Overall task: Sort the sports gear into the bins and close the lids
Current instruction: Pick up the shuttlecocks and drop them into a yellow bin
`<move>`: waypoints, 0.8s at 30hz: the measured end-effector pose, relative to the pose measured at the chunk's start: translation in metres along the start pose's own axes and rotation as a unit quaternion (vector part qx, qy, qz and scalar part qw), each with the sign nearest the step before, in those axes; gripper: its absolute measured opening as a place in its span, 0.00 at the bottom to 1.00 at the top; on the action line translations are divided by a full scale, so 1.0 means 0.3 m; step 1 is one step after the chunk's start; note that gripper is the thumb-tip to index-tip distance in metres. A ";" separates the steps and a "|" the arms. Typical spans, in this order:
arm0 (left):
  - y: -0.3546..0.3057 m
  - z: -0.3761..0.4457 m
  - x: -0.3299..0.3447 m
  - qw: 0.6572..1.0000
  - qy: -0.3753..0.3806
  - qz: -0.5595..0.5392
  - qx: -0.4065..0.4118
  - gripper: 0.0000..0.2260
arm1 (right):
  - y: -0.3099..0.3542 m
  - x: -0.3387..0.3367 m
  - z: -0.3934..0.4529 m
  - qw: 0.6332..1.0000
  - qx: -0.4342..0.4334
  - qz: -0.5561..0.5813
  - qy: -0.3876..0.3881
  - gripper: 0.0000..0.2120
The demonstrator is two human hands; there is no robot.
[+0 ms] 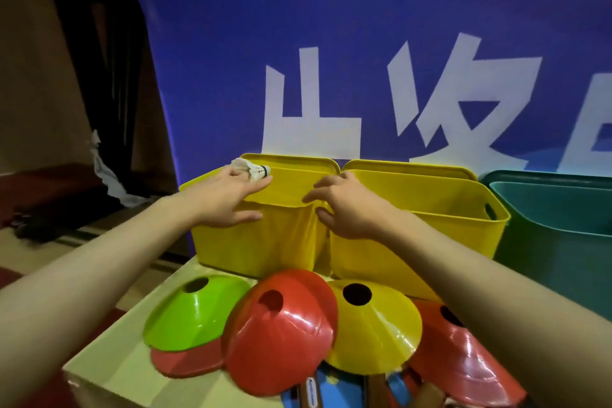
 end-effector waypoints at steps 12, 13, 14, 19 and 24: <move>-0.539 0.100 -0.035 0.990 0.066 -0.036 0.116 0.41 | -0.189 -0.064 -0.829 0.990 0.121 0.055 0.039 0.16; -0.612 0.103 -0.057 0.989 0.059 -0.031 0.129 0.41 | -0.217 -0.090 -0.900 0.988 0.140 0.058 0.030 0.16; -0.674 0.102 -0.081 0.989 0.049 -0.018 0.139 0.41 | -0.240 -0.116 -0.962 0.986 0.155 0.059 0.019 0.17; -1.071 0.118 -0.206 0.976 0.031 -0.014 0.217 0.42 | -0.358 -0.255 -1.373 0.967 0.254 0.035 -0.007 0.15; -1.489 0.098 -0.293 0.948 0.009 -0.001 0.318 0.41 | -0.473 -0.306 -1.812 0.930 0.368 0.000 0.002 0.15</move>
Point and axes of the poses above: each hand's wrist, its own z-axis towards the middle knuckle, its own x-axis out of the palm, y = z × x, the point moved 7 cm from there along z, towards the middle knuckle, and after that the axes turned 6 degrees about -x, right-handed, at the moved point
